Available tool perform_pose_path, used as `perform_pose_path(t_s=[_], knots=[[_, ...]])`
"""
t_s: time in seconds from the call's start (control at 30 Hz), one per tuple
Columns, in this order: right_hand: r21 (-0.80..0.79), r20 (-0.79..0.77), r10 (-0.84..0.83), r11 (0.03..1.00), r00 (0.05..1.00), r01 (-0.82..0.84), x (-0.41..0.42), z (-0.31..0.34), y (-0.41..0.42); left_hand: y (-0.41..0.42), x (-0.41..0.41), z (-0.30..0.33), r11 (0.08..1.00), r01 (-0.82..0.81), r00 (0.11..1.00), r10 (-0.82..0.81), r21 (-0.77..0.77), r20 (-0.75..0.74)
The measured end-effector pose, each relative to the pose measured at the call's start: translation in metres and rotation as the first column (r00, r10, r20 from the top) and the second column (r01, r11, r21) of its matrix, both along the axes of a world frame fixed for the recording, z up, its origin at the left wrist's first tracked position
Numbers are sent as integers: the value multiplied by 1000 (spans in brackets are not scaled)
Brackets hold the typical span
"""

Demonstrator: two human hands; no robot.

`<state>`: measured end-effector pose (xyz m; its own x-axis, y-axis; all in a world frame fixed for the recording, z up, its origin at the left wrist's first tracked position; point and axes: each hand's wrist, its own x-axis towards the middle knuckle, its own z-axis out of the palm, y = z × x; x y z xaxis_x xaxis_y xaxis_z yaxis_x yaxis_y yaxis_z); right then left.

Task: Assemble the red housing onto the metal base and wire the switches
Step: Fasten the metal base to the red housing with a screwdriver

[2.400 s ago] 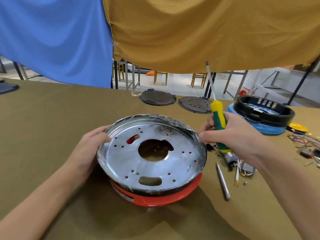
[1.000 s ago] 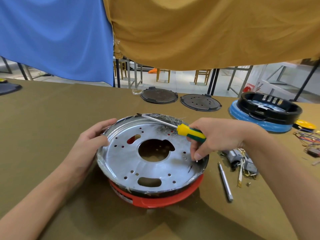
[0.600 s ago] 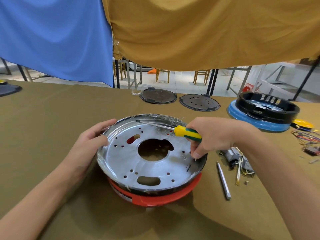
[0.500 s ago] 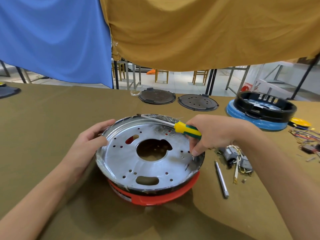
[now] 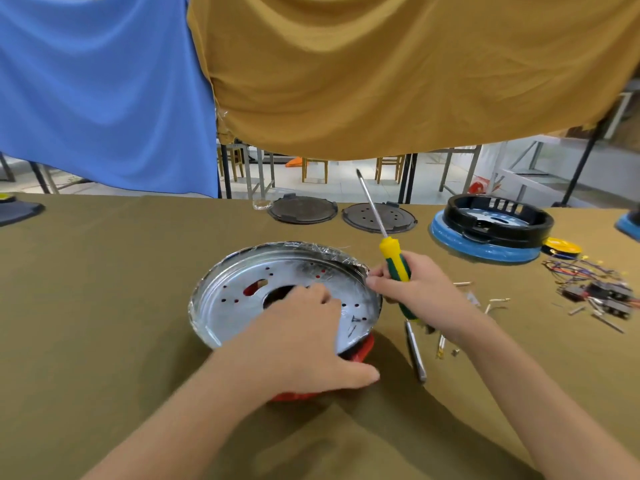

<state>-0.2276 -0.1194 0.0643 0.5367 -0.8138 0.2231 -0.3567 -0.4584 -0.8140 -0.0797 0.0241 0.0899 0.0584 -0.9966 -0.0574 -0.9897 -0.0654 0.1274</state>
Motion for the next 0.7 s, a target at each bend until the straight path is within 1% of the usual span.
perform_pose_path(t_s=[0.07,0.17,0.23,0.27,0.3,0.4,0.5,0.6,0.7], knots=[[38,93,-73,997,993,70,0,-9,1,-12,-20,-7,998,-62,997,62,10,40],[120,170,-144,985,975,124,1,-16,-1,-20,-29,-19,993,-92,993,97,-68,74],[181,170,-137,978,976,106,2,-20,-1,-20,-30,-25,990,-86,995,92,-110,44],[207,171,-131,974,976,94,3,-22,0,-21,-29,-24,991,-82,997,83,-107,3],[227,175,-129,970,976,88,4,-23,0,-22,-28,-22,993,-78,997,75,-86,-37],[257,201,-119,964,972,65,5,-23,-1,-31,-16,-11,999,-38,996,37,-13,-77],[289,218,-122,956,968,55,4,-25,-3,-43,-4,-5,997,-7,988,-5,-72,-157],[301,221,-127,952,967,57,4,-27,-3,-50,-2,-6,989,29,985,-53,-142,-167],[290,223,-119,956,968,51,5,-28,-2,-56,-3,-7,982,70,988,-92,-177,-121]])
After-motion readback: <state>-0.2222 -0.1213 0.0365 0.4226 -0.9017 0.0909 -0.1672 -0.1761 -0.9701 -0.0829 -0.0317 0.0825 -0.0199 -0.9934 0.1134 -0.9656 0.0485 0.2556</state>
